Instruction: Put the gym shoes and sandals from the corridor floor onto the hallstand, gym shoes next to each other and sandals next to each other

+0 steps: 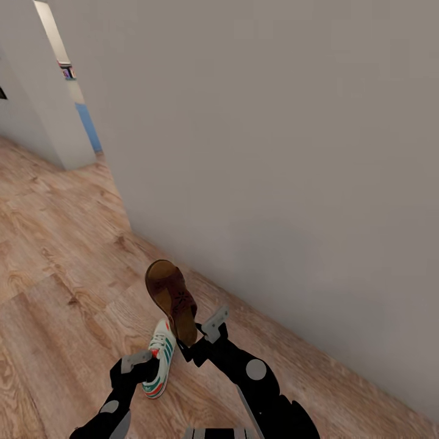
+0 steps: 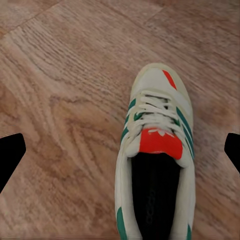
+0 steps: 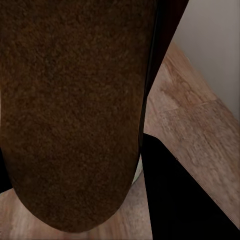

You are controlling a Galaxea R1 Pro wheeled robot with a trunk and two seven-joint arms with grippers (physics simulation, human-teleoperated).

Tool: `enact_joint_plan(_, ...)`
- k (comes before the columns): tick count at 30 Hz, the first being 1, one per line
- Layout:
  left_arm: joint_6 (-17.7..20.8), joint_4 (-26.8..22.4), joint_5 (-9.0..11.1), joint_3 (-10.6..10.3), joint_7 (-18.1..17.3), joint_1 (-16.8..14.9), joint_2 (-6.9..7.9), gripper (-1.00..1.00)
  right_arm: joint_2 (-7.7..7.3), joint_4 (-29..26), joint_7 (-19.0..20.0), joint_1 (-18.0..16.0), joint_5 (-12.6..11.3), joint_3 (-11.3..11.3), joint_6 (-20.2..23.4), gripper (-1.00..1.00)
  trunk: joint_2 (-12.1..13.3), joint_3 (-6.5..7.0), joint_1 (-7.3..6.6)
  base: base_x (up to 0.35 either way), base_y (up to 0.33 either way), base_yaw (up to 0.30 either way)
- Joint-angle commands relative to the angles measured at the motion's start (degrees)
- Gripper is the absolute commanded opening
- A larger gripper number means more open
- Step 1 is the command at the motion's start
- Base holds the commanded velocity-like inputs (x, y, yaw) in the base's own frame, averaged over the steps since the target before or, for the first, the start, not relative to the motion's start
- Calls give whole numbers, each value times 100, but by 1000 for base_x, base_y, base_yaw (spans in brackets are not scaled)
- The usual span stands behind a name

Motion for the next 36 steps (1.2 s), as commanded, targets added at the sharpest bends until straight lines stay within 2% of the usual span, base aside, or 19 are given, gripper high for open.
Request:
enact_joint_plan(1, -26, 8, 34, -1, -1, 2, -5, 100, 2, -10, 20, 0, 36, -4, 31, -100, -4, -31, 1, 0, 0, -25)
enact_joint_plan(11, -51, 12, 33, 2, -3, 31, -4, 100, 2, -13, 20, -2, 36, -4, 34, -100, -17, -318, 27, 0, 0, -135)
enact_joint_plan(16, -52, 12, 39, -5, -4, 42, -1, 100, 2, -29, 20, -1, 36, -4, 32, -100, -17, -348, 27, 0, 0, -148)
enact_joint_plan(27, -69, 12, 42, 0, -7, 48, -2, 100, -5, -161, 20, 1, 36, -12, 31, -100, -17, -356, 27, 0, 0, -16)
enact_joint_plan(33, -74, 12, 42, -4, -5, 53, -1, 100, -6, -168, 20, 1, 36, 1, 30, -100, -25, -489, 42, 0, 0, 0)
enact_joint_plan(36, -77, 12, 38, -6, -6, 53, -1, 100, -6, -171, 20, 1, 36, 88, 30, -100, -29, -555, 50, 0, 0, 0)
